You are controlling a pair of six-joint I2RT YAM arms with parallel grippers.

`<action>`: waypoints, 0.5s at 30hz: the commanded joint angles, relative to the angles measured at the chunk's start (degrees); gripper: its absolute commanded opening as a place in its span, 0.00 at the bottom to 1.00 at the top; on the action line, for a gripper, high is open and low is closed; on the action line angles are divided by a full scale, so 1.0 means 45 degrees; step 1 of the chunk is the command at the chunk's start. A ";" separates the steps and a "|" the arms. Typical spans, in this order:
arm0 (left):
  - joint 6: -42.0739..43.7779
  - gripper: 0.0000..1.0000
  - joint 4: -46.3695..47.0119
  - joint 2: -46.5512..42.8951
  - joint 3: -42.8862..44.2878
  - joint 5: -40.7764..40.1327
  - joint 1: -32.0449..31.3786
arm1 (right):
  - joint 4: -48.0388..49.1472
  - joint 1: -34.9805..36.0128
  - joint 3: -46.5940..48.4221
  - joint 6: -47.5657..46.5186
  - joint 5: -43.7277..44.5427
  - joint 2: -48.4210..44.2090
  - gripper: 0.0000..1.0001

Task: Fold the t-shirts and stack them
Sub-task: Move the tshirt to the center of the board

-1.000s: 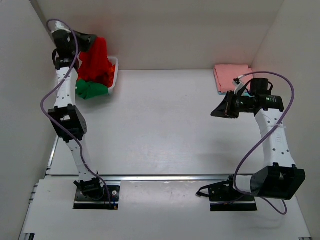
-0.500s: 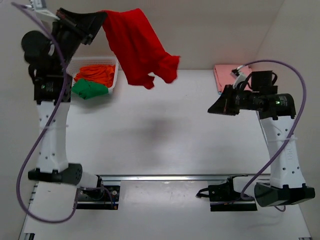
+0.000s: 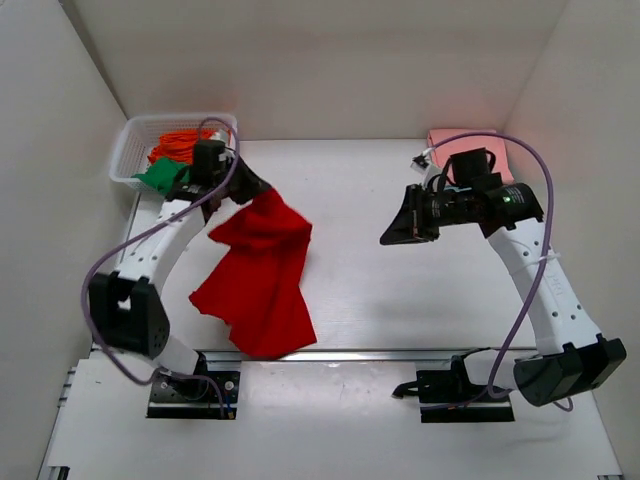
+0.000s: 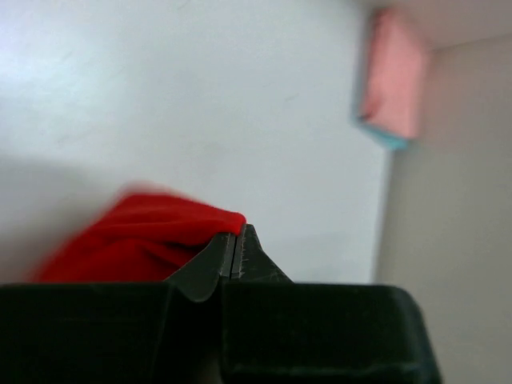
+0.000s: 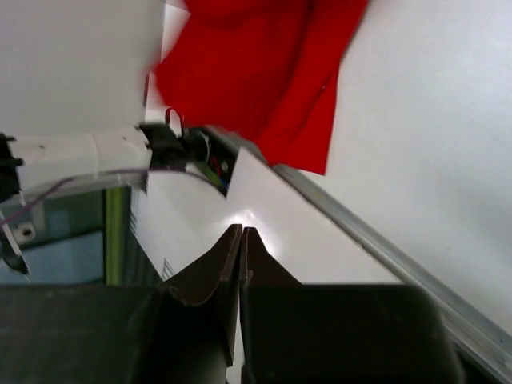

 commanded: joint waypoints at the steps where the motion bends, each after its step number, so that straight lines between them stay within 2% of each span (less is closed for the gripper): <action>1: 0.1663 0.00 -0.1258 -0.0258 0.1757 -0.1705 -0.0709 | 0.1587 -0.1578 -0.0708 0.0839 -0.1517 -0.1203 0.00; 3: 0.1939 0.01 -0.1925 0.0349 0.2737 -0.1885 -0.0807 | 0.1518 -0.1488 -0.0832 0.1136 -0.0961 -0.1111 0.00; 5: 0.1979 0.08 -0.2141 0.0604 0.2799 -0.1981 -0.0750 | 0.0151 0.0610 0.1170 0.0689 0.1010 -0.0041 0.00; 6: 0.1940 0.09 -0.2141 0.0605 0.2606 -0.1963 -0.0672 | -0.0568 0.1048 0.2090 0.0590 0.1926 0.0778 0.00; 7: 0.1901 0.08 -0.2122 0.0527 0.2488 -0.1846 -0.0613 | -0.1484 0.1806 0.2506 0.0338 0.2979 0.1154 0.00; 9: 0.1939 0.10 -0.2238 0.0390 0.2098 -0.1807 -0.0534 | -0.1689 0.2826 0.2609 0.0043 0.4251 0.1917 0.00; 10: 0.2017 0.23 -0.2219 0.0274 0.1922 -0.1729 -0.0496 | -0.1476 0.2965 0.2453 -0.0170 0.4104 0.1997 0.00; 13: 0.2389 0.45 -0.2376 -0.0271 0.1434 -0.2019 -0.0515 | -0.1221 0.2499 0.2353 -0.0796 0.3635 0.2407 0.00; 15: 0.2623 0.55 -0.2590 -0.0604 0.0909 -0.2255 -0.0418 | -0.0695 0.2438 0.2529 -0.2216 0.4389 0.2369 0.00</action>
